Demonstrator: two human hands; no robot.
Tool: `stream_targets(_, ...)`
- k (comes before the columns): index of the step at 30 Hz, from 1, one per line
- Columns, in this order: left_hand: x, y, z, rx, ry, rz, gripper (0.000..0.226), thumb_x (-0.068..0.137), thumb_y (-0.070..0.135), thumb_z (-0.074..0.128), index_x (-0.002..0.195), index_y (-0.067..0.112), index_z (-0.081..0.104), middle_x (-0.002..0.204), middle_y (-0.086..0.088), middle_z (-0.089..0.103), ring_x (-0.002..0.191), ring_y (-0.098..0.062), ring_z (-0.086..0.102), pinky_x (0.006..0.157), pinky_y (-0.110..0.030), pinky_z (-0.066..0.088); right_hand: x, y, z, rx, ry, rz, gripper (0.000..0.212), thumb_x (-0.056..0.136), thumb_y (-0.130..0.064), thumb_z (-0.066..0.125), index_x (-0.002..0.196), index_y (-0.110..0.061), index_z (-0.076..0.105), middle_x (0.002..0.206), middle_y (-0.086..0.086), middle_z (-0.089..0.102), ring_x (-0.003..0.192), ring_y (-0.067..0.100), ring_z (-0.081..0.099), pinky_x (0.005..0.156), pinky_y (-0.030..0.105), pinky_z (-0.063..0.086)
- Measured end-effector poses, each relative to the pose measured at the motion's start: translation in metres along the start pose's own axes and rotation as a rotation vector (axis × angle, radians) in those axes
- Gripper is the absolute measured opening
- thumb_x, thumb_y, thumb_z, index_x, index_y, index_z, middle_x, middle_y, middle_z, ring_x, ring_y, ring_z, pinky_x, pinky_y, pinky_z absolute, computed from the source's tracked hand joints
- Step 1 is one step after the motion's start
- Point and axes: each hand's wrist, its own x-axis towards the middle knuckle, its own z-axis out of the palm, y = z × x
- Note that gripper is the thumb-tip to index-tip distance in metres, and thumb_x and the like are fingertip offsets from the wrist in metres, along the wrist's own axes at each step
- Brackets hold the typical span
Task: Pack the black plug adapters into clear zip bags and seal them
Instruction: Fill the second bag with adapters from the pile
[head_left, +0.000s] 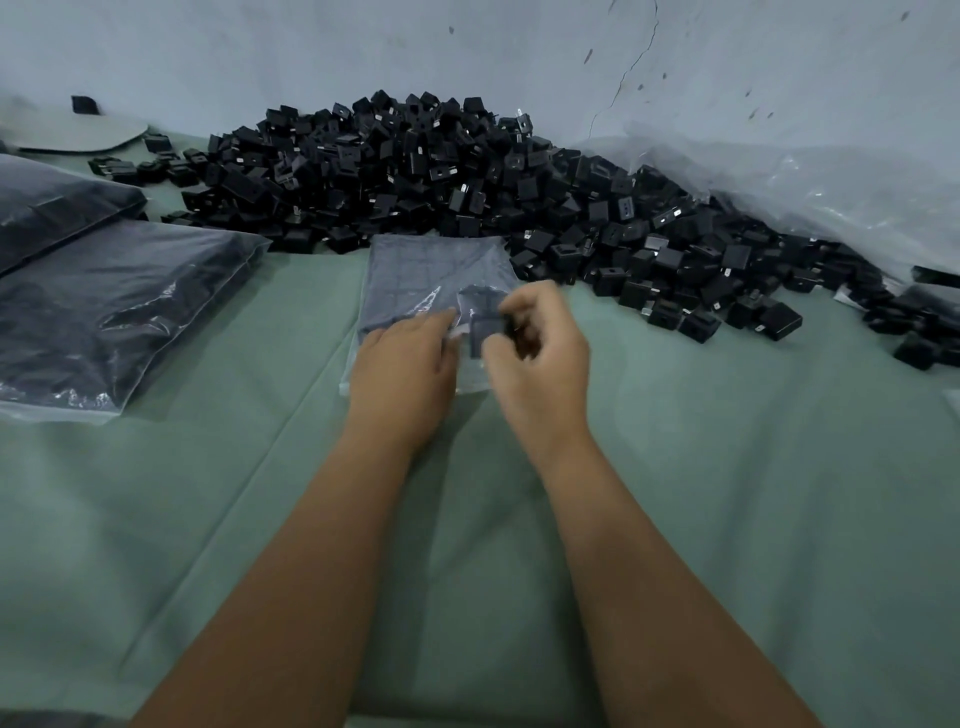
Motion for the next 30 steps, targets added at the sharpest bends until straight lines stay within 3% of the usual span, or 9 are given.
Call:
stream_targets(2, -0.001, -0.001, -0.001, -0.036, 0.0, -0.001, 0.022, 0.092, 0.012, 0.053, 0.112, 0.013, 0.062, 0.095, -0.007, 0.069, 0.093, -0.031, 0.061, 0.071, -0.036, 0.035, -0.006, -0.001, 0.006, -0.122, -0.132, 0.0, 0.01, 0.072, -0.02, 0.055, 0.078, -0.025, 0.05, 0.063, -0.012, 0.057, 0.056, 0.007, 0.051, 0.051, 0.026, 0.043)
stream_targets(5, 0.0, -0.002, 0.0, -0.046, -0.016, -0.02, 0.003, 0.091, 0.014, 0.052, 0.09, 0.016, 0.053, 0.077, 0.005, 0.056, 0.08, -0.026, 0.056, 0.066, -0.033, 0.026, -0.006, 0.004, 0.008, -0.413, -0.176, 0.02, 0.005, 0.077, -0.025, 0.052, 0.082, -0.025, 0.052, 0.075, -0.009, 0.06, 0.068, 0.009, 0.054, 0.06, 0.033, 0.048)
stream_targets(8, 0.001, -0.003, 0.001, -0.044, -0.008, -0.02, 0.009, 0.092, 0.01, 0.048, 0.091, 0.014, 0.056, 0.083, 0.002, 0.062, 0.086, -0.026, 0.058, 0.068, -0.035, 0.033, -0.005, 0.008, 0.01, -0.623, -0.211, -0.029, 0.012, 0.084, -0.023, 0.052, 0.095, -0.018, 0.053, 0.096, -0.004, 0.055, 0.08, 0.017, 0.053, 0.062, 0.034, 0.044)
stream_targets(10, 0.001, -0.004, 0.001, -0.027, -0.023, -0.008, 0.02, 0.089, 0.009, 0.049, 0.102, 0.013, 0.065, 0.096, -0.003, 0.068, 0.096, -0.027, 0.059, 0.079, -0.04, 0.042, -0.003, 0.009, 0.011, -0.773, -0.219, -0.07, 0.016, 0.088, -0.024, 0.052, 0.101, -0.016, 0.057, 0.102, 0.0, 0.055, 0.087, 0.02, 0.054, 0.06, 0.029, 0.037)
stream_targets(13, 0.001, -0.003, -0.001, -0.031, -0.051, 0.011, 0.024, 0.085, 0.008, 0.053, 0.105, 0.011, 0.067, 0.103, -0.006, 0.067, 0.103, -0.029, 0.058, 0.086, -0.045, 0.043, 0.001, 0.008, 0.009, -1.029, -0.157, -0.185, 0.016, 0.088, -0.023, 0.056, 0.097, -0.014, 0.066, 0.105, 0.003, 0.052, 0.096, 0.021, 0.049, 0.065, 0.027, 0.033)
stream_targets(16, 0.001, -0.004, -0.002, -0.031, -0.061, 0.018, 0.028, 0.087, 0.014, 0.057, 0.113, 0.015, 0.068, 0.112, -0.002, 0.067, 0.109, -0.025, 0.057, 0.093, -0.044, 0.042, 0.001, 0.005, 0.005, -1.011, 0.012, -0.262, 0.017, 0.069, -0.014, 0.064, 0.086, -0.012, 0.06, 0.099, 0.007, 0.049, 0.09, 0.025, 0.046, 0.072, 0.03, 0.036)
stream_targets(19, 0.001, -0.006, 0.0, -0.037, -0.064, 0.007, 0.034, 0.087, 0.018, 0.062, 0.121, 0.018, 0.068, 0.126, 0.002, 0.063, 0.12, -0.02, 0.054, 0.101, -0.042, 0.04, 0.0, 0.007, 0.003, -0.897, -0.094, -0.18, 0.042, 0.06, -0.017, 0.06, 0.102, -0.017, 0.054, 0.113, 0.005, 0.046, 0.102, 0.024, 0.043, 0.088, 0.032, 0.029)
stream_targets(23, 0.0, -0.005, 0.0, -0.054, -0.044, 0.007, 0.033, 0.088, 0.017, 0.062, 0.119, 0.021, 0.071, 0.127, 0.0, 0.064, 0.12, -0.023, 0.055, 0.103, -0.042, 0.039, 0.004, 0.016, 0.0, -0.961, -0.237, -0.122, 0.037, 0.078, -0.027, 0.061, 0.115, -0.029, 0.055, 0.118, -0.007, 0.049, 0.111, 0.017, 0.041, 0.094, 0.031, 0.02)
stream_targets(30, 0.0, -0.005, -0.001, -0.07, -0.053, -0.018, 0.038, 0.087, 0.01, 0.058, 0.12, 0.021, 0.07, 0.132, 0.001, 0.061, 0.125, -0.022, 0.052, 0.105, -0.038, 0.037, 0.01, 0.025, -0.005, -1.011, -0.102, -0.054, 0.037, 0.082, -0.035, 0.066, 0.117, -0.027, 0.058, 0.112, -0.001, 0.054, 0.106, 0.023, 0.046, 0.087, 0.031, 0.028)
